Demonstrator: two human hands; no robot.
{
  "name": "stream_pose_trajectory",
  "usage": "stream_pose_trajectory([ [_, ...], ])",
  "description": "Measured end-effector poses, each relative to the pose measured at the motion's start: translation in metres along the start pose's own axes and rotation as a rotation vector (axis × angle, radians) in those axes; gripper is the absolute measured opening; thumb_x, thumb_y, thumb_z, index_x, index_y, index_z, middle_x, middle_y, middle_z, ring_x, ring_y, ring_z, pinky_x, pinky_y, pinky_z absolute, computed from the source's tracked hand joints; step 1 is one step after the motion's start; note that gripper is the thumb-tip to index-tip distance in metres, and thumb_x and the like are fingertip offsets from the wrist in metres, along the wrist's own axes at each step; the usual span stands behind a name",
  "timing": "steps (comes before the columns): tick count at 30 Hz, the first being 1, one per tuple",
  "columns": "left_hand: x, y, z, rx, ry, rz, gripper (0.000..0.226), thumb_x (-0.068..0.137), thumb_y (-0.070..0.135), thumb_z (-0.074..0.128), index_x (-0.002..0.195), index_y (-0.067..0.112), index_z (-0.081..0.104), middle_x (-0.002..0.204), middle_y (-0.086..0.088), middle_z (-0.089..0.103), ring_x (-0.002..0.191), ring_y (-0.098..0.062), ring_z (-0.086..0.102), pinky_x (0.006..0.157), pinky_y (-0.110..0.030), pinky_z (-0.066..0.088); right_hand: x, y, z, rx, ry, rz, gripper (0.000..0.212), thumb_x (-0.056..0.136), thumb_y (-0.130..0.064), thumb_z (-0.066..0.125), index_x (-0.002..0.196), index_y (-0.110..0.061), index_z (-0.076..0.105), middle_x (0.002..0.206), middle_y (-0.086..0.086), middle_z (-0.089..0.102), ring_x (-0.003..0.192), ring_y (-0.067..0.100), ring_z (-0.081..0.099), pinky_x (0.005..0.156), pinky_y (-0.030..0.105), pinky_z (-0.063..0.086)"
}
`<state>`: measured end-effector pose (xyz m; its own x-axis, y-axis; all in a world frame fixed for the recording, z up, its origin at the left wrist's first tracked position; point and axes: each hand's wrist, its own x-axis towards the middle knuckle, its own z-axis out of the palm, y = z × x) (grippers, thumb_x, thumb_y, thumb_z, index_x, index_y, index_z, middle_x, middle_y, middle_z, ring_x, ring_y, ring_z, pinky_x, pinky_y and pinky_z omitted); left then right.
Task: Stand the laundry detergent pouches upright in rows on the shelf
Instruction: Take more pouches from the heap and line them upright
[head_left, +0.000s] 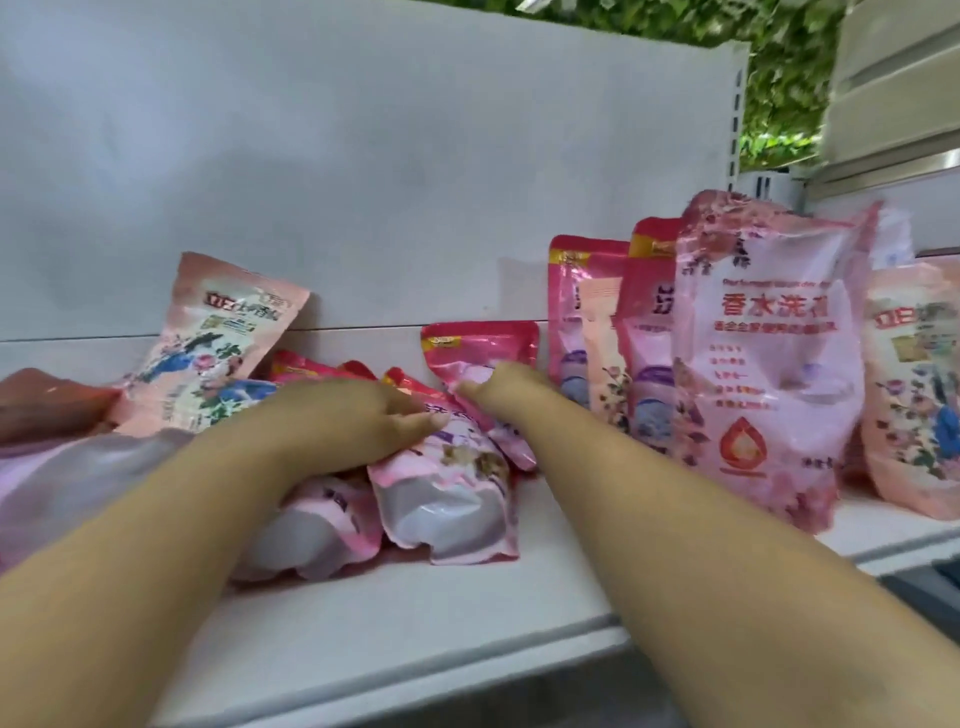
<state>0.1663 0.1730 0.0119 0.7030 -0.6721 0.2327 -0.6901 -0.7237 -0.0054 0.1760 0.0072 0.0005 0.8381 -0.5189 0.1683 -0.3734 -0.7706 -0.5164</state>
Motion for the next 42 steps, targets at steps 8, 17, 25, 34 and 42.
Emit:
stream_pose_trajectory([
  [8, -0.001, 0.001, -0.001, -0.159, -0.047, -0.046, 0.041, 0.086, 0.062, 0.027, 0.096, 0.038, 0.060, 0.102, 0.010, 0.063, 0.097, -0.011, 0.055, 0.083, -0.026, 0.039, 0.020, 0.012, -0.008, 0.026, 0.257, -0.017, 0.038, 0.086, -0.041, 0.057, 0.104, -0.008, 0.060, 0.063, 0.001, 0.045, 0.050, 0.013, 0.041, 0.041, 0.020, 0.028],
  [17, -0.012, 0.004, -0.008, -0.723, 0.243, -0.055, 0.052, 0.067, 0.077, 0.029, 0.090, 0.038, 0.055, 0.095, 0.026, 0.055, 0.095, 0.003, 0.053, 0.077, -0.013, 0.033, -0.030, -0.025, -0.034, 0.997, 0.276, -0.276, 0.039, 0.083, -0.041, 0.062, 0.054, -0.017, 0.049, 0.046, -0.003, 0.038, 0.042, 0.015, 0.035, 0.045, 0.022, 0.032],
  [25, -0.011, 0.002, -0.004, -1.245, 0.315, 0.000, 0.012, 0.072, 0.019, 0.067, 0.083, 0.018, 0.065, 0.064, 0.009, 0.073, 0.060, -0.004, 0.068, 0.052, -0.013, 0.051, -0.047, -0.047, -0.028, 1.423, -0.403, -0.379, 0.039, 0.089, -0.044, 0.048, 0.087, -0.009, 0.065, 0.079, 0.004, 0.068, 0.069, 0.015, 0.065, 0.067, 0.028, 0.055],
  [34, -0.016, -0.006, -0.002, -1.428, 0.267, 0.106, 0.043, 0.063, 0.002, 0.070, 0.105, 0.012, 0.063, 0.090, -0.015, 0.073, 0.079, -0.027, 0.071, 0.067, -0.033, 0.058, -0.039, -0.039, -0.017, 1.209, -0.440, -0.357, 0.079, 0.047, -0.057, 0.067, 0.107, -0.007, 0.064, 0.114, 0.023, 0.064, 0.102, 0.035, 0.063, 0.098, 0.045, 0.046],
  [42, -0.009, -0.009, 0.000, -1.207, 0.289, 0.022, 0.097, 0.047, 0.036, 0.088, 0.130, 0.018, 0.040, 0.107, -0.005, 0.070, 0.094, -0.018, 0.069, 0.079, -0.032, 0.056, -0.033, -0.036, -0.008, 1.418, -0.116, -0.273, 0.023, 0.072, -0.023, 0.076, 0.070, -0.015, 0.055, 0.065, 0.004, 0.062, 0.054, 0.020, 0.059, 0.055, 0.028, 0.053],
])
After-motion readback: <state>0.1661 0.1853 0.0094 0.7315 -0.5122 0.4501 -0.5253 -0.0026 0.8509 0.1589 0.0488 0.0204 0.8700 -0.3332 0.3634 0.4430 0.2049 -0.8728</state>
